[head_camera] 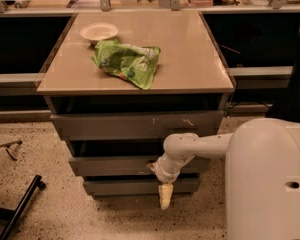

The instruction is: Close middle drawer

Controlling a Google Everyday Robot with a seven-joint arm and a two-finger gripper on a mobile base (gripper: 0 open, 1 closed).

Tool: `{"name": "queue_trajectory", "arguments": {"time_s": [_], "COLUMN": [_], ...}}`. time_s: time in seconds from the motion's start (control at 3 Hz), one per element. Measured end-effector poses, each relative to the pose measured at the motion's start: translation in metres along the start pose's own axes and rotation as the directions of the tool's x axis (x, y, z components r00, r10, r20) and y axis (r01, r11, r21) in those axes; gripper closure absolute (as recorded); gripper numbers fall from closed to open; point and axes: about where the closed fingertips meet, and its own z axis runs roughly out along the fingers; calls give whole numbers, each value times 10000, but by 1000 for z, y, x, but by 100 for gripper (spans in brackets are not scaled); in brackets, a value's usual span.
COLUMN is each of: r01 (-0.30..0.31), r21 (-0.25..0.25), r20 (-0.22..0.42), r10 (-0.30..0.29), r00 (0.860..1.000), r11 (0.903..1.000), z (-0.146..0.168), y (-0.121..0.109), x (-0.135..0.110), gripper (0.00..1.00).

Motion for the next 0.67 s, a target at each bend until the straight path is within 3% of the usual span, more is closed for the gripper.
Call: {"name": "queue_trajectory", "arguments": {"time_s": [0.33, 0.67], "r01": [62, 126], "r21": [127, 558], "r20": [-107, -346], "r10": [-60, -107], "r00": [9999, 9993], "r11": [9999, 9984], "z": [2, 2], "y": [-6, -23], "x": [1, 4], "gripper": [0, 0]}}
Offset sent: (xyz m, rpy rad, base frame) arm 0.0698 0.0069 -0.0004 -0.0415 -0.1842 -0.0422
